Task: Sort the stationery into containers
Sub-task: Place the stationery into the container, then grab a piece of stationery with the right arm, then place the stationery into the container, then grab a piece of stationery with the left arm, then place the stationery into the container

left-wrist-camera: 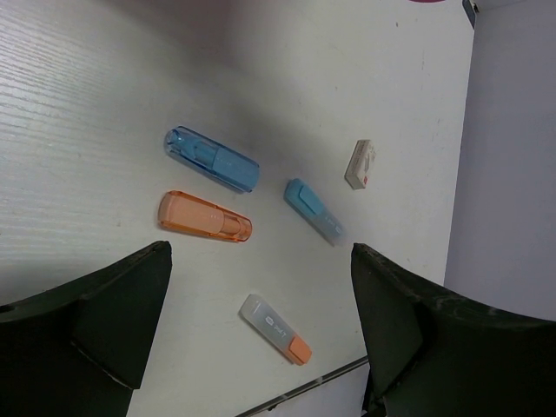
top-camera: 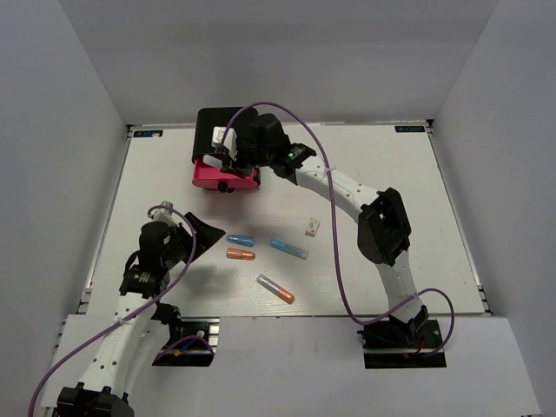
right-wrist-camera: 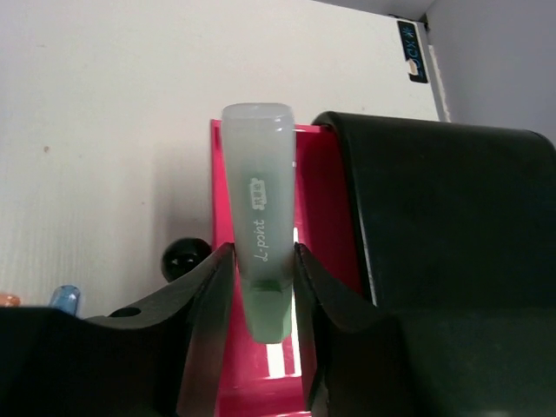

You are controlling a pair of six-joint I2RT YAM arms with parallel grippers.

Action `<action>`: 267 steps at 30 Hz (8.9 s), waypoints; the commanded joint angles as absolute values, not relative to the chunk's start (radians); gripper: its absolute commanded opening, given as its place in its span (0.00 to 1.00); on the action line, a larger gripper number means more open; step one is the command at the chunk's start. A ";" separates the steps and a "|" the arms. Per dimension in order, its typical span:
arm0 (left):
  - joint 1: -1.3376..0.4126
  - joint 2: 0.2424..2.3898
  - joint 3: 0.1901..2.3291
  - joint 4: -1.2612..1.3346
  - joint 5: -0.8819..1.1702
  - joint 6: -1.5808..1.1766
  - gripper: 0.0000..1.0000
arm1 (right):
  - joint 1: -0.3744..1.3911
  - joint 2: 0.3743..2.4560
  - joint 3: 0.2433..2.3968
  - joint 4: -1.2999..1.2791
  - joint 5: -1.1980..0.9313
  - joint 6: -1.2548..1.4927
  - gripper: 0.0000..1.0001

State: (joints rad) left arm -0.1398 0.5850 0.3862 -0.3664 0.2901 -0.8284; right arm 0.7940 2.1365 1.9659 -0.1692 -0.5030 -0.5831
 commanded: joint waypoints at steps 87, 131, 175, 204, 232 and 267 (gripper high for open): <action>-0.137 0.600 0.523 -0.446 0.486 -0.641 0.81 | 0.795 1.851 1.699 0.044 -0.503 -0.626 0.03; -0.627 1.242 0.929 -0.589 0.459 -0.198 0.46 | 0.551 1.282 1.009 -0.150 -0.459 -0.433 0.47; -1.152 1.637 0.979 -0.594 0.054 0.351 0.81 | 0.143 1.189 0.936 -0.206 -0.620 -0.357 0.63; -0.970 1.405 1.199 -0.413 -0.276 0.046 0.07 | 0.123 1.108 0.835 -0.187 -0.660 -0.379 0.61; -0.502 1.557 1.428 -0.477 -0.143 0.581 0.14 | 0.112 1.066 0.788 -0.170 -0.693 -0.428 0.52; -0.483 0.948 0.781 -0.420 -0.121 -0.698 0.00 | 0.114 1.130 0.788 -0.173 -0.738 -0.476 0.17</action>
State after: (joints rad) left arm -0.4862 0.9817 0.8391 -0.4431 -0.1658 -0.4828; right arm 0.1173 1.1152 0.7887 -0.1844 -0.7136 -0.4610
